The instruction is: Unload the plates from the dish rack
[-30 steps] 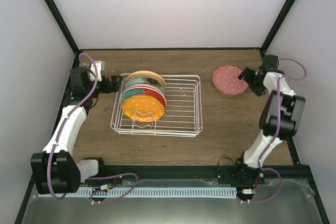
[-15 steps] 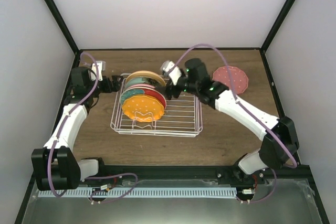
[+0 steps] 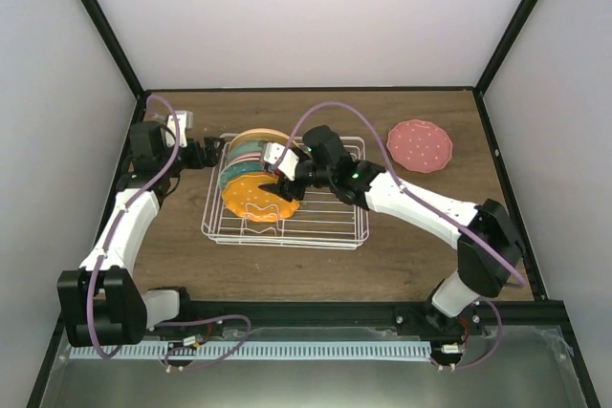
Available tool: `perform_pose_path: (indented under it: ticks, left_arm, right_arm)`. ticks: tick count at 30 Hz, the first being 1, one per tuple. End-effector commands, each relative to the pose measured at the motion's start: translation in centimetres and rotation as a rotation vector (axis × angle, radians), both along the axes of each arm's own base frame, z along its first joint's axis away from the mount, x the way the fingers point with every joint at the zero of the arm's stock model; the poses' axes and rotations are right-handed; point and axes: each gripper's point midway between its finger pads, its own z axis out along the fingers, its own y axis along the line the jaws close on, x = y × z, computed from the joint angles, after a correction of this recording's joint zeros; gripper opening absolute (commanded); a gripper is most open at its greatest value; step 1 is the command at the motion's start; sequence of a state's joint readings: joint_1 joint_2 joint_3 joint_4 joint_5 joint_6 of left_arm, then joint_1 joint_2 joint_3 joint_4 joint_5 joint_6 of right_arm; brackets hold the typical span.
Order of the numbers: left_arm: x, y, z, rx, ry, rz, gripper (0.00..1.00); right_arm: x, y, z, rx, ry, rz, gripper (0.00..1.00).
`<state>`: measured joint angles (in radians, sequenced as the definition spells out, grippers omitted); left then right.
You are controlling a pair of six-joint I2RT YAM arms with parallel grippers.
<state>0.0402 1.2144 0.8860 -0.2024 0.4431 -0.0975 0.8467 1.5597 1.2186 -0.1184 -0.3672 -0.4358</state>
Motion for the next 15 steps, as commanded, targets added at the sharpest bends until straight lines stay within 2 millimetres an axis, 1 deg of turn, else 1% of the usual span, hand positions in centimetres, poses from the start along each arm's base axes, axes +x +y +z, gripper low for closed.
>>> perform_pose_path:
  ticks: [1, 4, 10, 15]
  left_arm:
    - [0.6, -0.3, 0.9, 0.001, -0.041, -0.017, 1.00]
    - [0.8, -0.3, 0.8, 0.000, -0.039, -0.018, 1.00]
    - [1.3, -0.3, 0.7, 0.000, -0.036, -0.020, 1.00]
    - [1.5, -0.4, 0.5, -0.002, -0.031, -0.024, 1.00]
  right_arm:
    - [0.4, 1.6, 0.6, 0.014, -0.036, 0.028, 0.65]
    - [0.7, 2.0, 0.0, 0.006, -0.034, 0.030, 0.64]
    - [1.6, 2.2, -1.9, -0.035, -0.043, 0.014, 0.62]
    - [2.1, 2.5, -2.9, -0.056, -0.047, 0.004, 0.57]
